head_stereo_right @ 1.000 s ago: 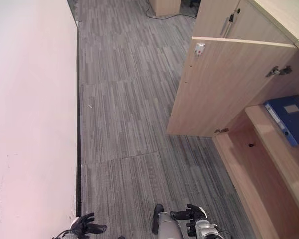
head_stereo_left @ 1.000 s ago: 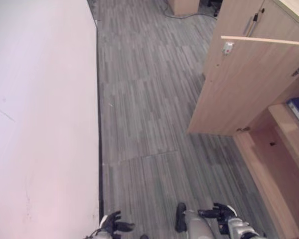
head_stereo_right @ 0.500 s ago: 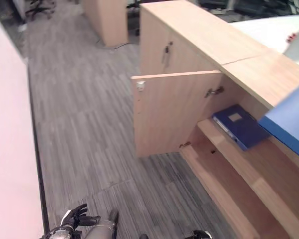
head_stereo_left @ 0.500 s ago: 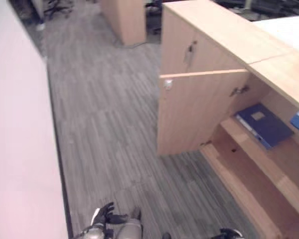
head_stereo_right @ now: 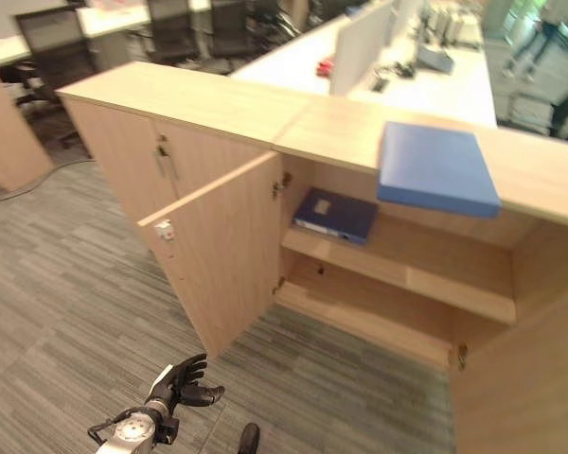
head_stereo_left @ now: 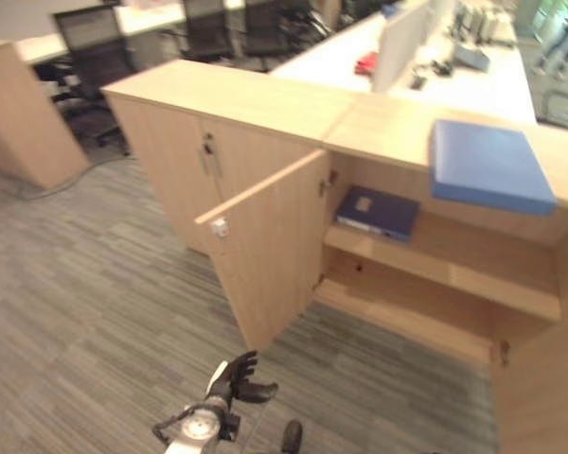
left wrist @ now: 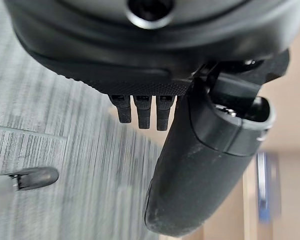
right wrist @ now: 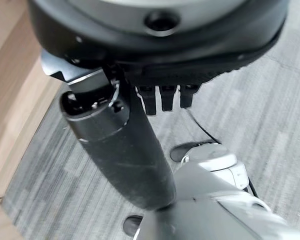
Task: Put the empty folder in the office cabinet
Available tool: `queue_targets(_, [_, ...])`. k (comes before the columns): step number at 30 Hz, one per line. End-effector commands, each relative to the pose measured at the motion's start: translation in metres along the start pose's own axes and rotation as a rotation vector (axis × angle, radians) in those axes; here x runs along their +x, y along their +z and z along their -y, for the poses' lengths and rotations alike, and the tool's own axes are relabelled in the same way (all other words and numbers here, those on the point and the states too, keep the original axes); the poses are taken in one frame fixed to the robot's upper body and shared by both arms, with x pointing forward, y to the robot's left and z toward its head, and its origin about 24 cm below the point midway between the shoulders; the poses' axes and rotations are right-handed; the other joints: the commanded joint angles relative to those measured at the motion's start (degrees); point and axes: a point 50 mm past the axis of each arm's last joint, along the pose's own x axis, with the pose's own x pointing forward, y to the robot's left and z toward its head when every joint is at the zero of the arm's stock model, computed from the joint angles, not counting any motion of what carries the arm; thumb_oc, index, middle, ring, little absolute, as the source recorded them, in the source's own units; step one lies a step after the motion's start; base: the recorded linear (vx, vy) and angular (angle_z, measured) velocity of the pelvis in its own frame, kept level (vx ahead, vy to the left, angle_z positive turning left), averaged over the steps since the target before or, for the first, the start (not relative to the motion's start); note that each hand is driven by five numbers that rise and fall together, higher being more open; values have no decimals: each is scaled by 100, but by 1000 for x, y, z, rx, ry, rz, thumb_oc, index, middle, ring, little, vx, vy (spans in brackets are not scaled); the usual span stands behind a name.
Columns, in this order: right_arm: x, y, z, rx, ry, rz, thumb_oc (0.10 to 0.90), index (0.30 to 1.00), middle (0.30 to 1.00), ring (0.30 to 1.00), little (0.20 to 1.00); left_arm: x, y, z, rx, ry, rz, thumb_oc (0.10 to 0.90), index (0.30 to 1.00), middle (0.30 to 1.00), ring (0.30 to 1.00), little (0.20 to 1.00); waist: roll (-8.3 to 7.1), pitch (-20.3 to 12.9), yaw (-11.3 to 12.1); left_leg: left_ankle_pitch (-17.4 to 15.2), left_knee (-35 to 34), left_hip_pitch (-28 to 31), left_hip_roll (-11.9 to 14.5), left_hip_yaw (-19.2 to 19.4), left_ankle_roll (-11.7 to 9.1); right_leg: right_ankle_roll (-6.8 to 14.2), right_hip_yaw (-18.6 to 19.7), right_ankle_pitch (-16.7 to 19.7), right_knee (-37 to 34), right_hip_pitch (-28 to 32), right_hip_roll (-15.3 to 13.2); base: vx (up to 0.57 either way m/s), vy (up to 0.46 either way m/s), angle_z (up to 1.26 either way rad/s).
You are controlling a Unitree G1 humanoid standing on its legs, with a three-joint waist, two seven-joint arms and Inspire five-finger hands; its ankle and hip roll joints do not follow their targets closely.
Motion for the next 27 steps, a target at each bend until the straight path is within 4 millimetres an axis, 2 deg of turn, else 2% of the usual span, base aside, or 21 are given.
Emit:
queue_targets(1, [0, 20, 4, -34, 7, 64, 800, 900, 900, 900, 900, -11, 15, 4, -33, -50, 132, 800, 900, 900, 900, 900, 101, -118, 203, -788, -2, 701, 275, 12, -45, 154, -820, 1029, -168, -258, 92, 70, 119, -72])
queue_targets(2, [0, 24, 2, -36, 14, 80, 800, 900, 900, 900, 900, -11, 17, 4, -35, -52, 137, 800, 900, 900, 900, 900, 104, -133, 206, -840, -2, 739, 290, 145, -41, 124, -1086, 1051, -153, -289, 6, 91, 115, -50])
queue_targets(3, [-1, 32, -3, -50, 27, 113, 800, 900, 900, 900, 900, -12, 21, 2, -32, -52, 152, 800, 900, 900, 900, 900, 103, -154, 196, -955, -2, 855, 306, 397, -24, 91, -1593, 1117, -107, -295, -145, 73, 76, -31])
queue_targets(4, [-1, 32, -3, -50, 27, 112, 800, 900, 900, 900, 900, -12, 21, 2, -32, -52, 152, 800, 900, 900, 900, 900, 102, -150, 195, -957, -2, 862, 306, 398, -23, 92, -1593, 1117, -110, -287, -146, 69, 56, -27])
queue_targets(5, [-1, 36, -5, -62, 34, 126, 800, 900, 900, 900, 900, -13, 23, 2, -28, -52, 160, 800, 900, 900, 900, 900, 100, -160, 202, -1007, -2, 911, 308, 505, -9, 79, -1815, 1141, -113, -297, -190, 49, 30, -121])
queue_targets(6, [-3, 47, -9, -86, 46, 166, 800, 900, 900, 900, 900, -14, 29, 1, -22, -52, 182, 800, 900, 900, 900, 900, 88, -173, 235, -1072, -2, 971, 325, 747, 4, 70, -2309, 1228, -117, -314, -298, 49, 30, -146])
queue_targets(7, [-3, 47, -9, -87, 46, 166, 800, 900, 900, 900, 900, -14, 29, 1, -22, -52, 182, 800, 900, 900, 900, 900, 88, -171, 235, -1073, -2, 974, 325, 747, 4, 71, -2310, 1230, -122, -309, -297, 32, 17, -151])
queue_targets(8, [-3, 52, -10, -95, 48, 182, 800, 900, 900, 900, 900, -14, 33, 1, -13, -54, 194, 800, 900, 900, 900, 900, 86, -171, 229, -1093, -2, 985, 334, 839, 3, 81, -2465, 1264, -119, -317, -320, 5, 6, -73])
queue_targets(9, [-5, 60, -12, -106, 54, 213, 800, 900, 900, 900, 900, -16, 41, -1, 0, -58, 226, 800, 900, 900, 900, 900, 76, -158, 227, -1137, -2, 1010, 359, 1081, -6, 105, -2854, 1369, -133, -360, -401, -4, 1, -49])
queue_targets(12, [-7, 69, -14, -130, 66, 245, 800, 900, 900, 900, 900, -17, 51, -1, 26, -78, 258, 800, 900, 900, 900, 900, 58, -131, 208, -1191, -2, 1039, 402, 1386, -30, 140, -3428, 1491, -166, -395, -506, -2, -15, -41])
queue_targets(14, [-8, 72, -16, -143, 74, 258, 800, 900, 900, 900, 900, -19, 56, -2, 32, -83, 276, 800, 900, 900, 900, 900, 62, -121, 207, -1289, -2, 1107, 430, 1423, -55, 203, -3532, 1433, -158, -356, -510, 24, -36, -43])
queue_targets(15, [-10, 82, -17, -165, 82, 297, 800, 900, 900, 900, 900, -22, 65, -3, 41, -98, 314, 800, 900, 900, 900, 900, 45, -45, 156, -1220, -2, 1120, 460, 1577, -22, 186, -3573, 1582, -6, -506, -544, 3, -68, -44])
queue_targets(16, [-12, 87, -18, -175, 86, 320, 800, 900, 900, 900, 900, -23, 69, -4, 45, -102, 333, 800, 900, 900, 900, 900, 34, -21, 125, -1227, -2, 1134, 487, 1624, -29, 176, -3494, 1530, -66, -522, -496, -34, -67, -43])
queue_targets(24, [-12, 81, -19, -197, 96, 310, 800, 900, 900, 900, 900, -26, 78, -2, 55, -109, 376, 800, 900, 900, 900, 900, -53, -55, 93, -1280, -2, 1101, 495, 1643, -66, 153, -3253, 1407, -420, -450, -300, 27, -53, -22])
queue_targets(25, [-11, 79, -19, -194, 94, 305, 800, 900, 900, 900, 900, -26, 79, -2, 59, -108, 380, 800, 900, 900, 900, 900, -53, -57, 93, -1291, -2, 1098, 483, 1625, -59, 173, -3244, 1420, -391, -461, -320, 23, 37, -3])
queue_targets(27, [-10, 74, -17, -187, 91, 292, 800, 900, 900, 900, 900, -28, 79, -2, 69, -103, 385, 800, 900, 900, 900, 900, 15, -32, 105, -1345, -2, 1150, 334, 1478, 68, 265, -3112, 1581, 238, -677, -562, 33, 109, -1])
